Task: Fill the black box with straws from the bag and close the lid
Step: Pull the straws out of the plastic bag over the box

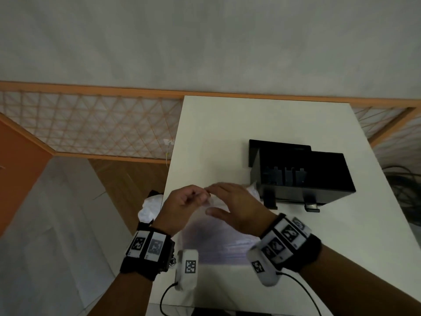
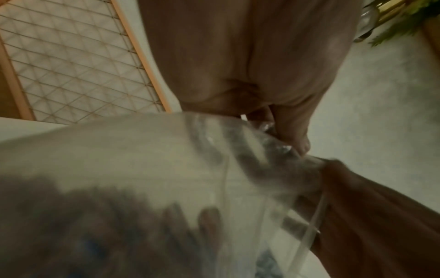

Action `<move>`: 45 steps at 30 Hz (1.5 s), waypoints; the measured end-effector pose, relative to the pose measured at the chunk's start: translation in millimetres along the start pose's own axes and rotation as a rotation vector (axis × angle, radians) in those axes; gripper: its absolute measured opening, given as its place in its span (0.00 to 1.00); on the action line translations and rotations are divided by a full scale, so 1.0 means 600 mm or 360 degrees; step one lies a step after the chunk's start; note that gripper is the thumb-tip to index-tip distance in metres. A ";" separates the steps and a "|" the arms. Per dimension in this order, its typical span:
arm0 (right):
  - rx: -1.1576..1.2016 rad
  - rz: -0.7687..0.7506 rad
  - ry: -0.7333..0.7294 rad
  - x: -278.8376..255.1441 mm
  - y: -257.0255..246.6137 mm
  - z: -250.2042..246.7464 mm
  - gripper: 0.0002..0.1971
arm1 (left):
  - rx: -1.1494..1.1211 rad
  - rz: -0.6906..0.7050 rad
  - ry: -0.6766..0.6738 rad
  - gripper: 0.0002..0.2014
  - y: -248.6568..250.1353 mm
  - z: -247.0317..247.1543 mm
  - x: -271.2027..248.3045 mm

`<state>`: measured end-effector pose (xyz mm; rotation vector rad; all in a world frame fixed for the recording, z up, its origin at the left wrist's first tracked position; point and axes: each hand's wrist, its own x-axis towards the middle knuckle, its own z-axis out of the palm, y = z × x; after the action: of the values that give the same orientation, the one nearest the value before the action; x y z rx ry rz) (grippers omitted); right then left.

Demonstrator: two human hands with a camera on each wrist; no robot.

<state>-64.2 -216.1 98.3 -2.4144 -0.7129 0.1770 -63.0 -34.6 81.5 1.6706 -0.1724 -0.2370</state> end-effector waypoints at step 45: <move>0.0470 0.0962 0.0699 -0.146 0.030 -0.062 0.05 | 0.0534 0.0251 0.0727 0.24 0.047 0.117 0.003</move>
<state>-119.3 -294.1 114.1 -2.1984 0.2349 -0.0128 -78.6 -105.4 101.9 1.9856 0.0029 0.3097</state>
